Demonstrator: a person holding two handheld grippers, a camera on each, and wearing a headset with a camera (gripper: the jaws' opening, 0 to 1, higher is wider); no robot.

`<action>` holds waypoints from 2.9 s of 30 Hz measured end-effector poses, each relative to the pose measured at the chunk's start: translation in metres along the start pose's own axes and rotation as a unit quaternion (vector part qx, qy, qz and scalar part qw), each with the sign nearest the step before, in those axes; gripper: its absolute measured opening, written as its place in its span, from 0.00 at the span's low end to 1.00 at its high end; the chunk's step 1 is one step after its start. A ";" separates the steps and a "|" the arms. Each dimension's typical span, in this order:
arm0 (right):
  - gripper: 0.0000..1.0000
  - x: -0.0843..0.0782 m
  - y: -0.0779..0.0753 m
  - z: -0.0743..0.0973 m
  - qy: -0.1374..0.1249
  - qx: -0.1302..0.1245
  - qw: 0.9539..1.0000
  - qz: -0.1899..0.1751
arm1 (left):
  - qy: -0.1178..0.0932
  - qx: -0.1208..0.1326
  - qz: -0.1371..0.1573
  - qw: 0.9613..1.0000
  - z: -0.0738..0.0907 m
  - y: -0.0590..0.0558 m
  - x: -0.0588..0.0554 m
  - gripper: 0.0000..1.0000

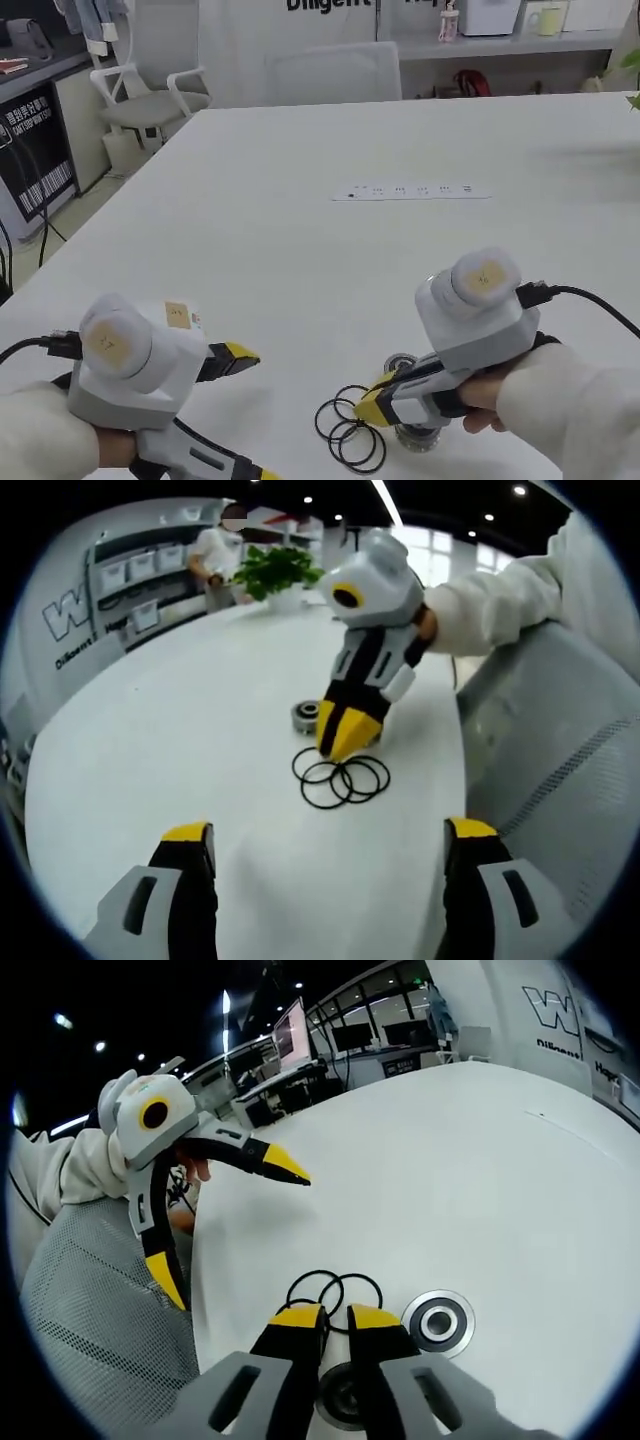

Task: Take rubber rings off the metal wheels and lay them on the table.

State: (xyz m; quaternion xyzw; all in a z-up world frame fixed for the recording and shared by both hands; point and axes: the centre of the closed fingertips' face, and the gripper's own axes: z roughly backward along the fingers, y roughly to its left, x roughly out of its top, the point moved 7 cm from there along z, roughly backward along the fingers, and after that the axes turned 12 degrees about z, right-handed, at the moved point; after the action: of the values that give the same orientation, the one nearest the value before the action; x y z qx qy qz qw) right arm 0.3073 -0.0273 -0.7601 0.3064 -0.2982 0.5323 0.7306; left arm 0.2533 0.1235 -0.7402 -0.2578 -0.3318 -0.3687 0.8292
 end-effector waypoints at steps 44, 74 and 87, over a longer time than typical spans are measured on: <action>0.58 0.034 0.008 0.119 -0.099 -0.067 0.988 0.096 | -0.065 0.012 0.027 0.997 0.020 0.004 0.012 0.96; 0.81 -0.042 0.015 0.112 -0.042 -0.098 0.992 0.064 | -0.074 0.007 0.044 0.996 0.020 -0.006 0.004 0.96; 0.86 -0.065 0.021 0.116 -0.037 -0.104 0.993 0.031 | -0.076 0.007 0.068 0.995 0.016 -0.003 -0.014 0.95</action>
State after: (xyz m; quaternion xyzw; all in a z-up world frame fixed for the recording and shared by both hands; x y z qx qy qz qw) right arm 0.2581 -0.1492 -0.7334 0.2388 -0.3883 0.5091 0.7301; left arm 0.2383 0.1383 -0.7394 -0.3013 -0.3779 -0.2887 0.8265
